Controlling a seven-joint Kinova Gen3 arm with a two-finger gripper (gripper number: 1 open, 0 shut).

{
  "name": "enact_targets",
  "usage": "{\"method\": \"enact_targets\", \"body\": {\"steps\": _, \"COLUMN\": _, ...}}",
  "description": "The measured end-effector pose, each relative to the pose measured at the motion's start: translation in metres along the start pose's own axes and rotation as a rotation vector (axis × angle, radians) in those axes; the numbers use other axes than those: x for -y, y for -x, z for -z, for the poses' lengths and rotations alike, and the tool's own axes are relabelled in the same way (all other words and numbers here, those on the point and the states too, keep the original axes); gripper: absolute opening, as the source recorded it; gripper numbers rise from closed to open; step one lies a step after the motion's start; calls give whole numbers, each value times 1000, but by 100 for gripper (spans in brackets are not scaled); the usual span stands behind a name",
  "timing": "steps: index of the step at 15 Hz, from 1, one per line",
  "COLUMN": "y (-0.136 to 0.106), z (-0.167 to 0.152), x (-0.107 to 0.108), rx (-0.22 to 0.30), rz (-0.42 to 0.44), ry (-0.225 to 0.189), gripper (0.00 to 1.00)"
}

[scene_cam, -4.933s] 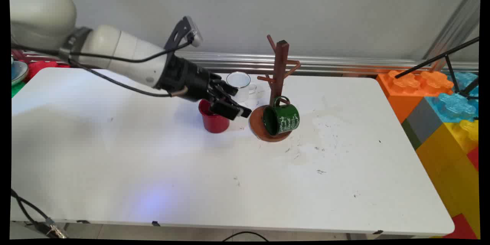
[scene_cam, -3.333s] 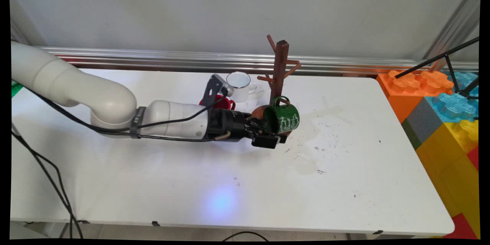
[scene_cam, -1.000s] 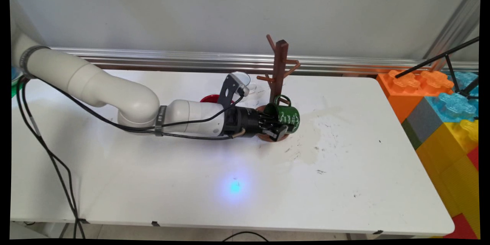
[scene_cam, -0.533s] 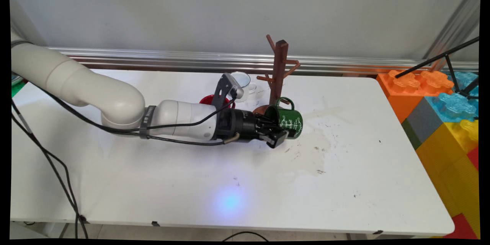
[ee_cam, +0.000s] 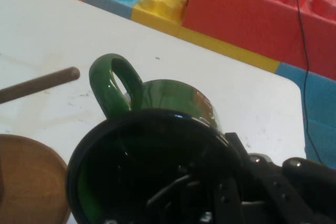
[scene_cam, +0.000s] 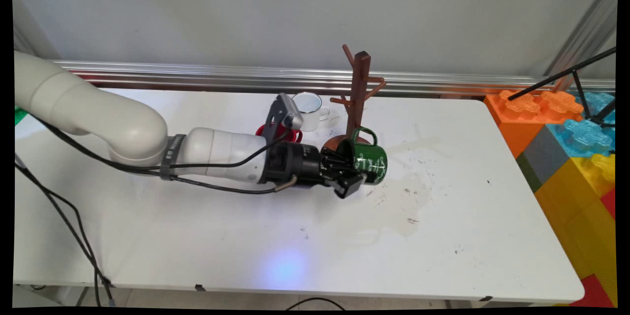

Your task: Place the picked object on the table

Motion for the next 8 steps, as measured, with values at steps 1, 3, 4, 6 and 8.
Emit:
{"method": "enact_targets", "body": {"steps": 1, "y": -1, "z": 5, "x": -1, "rx": 10, "rz": -11, "ry": 6, "gripper": 0}}
{"method": "enact_targets", "body": {"steps": 3, "y": -3, "z": 17, "x": -2, "rx": 38, "rz": -42, "ry": 18, "gripper": 0}}
{"method": "enact_targets", "body": {"steps": 4, "y": -5, "z": 22, "x": -2, "rx": 51, "rz": -55, "ry": 20, "gripper": 0}}
{"method": "enact_targets", "body": {"steps": 6, "y": -10, "z": 33, "x": -2, "rx": 69, "rz": -80, "ry": 21, "gripper": 0}}
{"method": "enact_targets", "body": {"steps": 8, "y": -17, "z": 47, "x": -3, "rx": 88, "rz": -117, "ry": 20, "gripper": 0}}
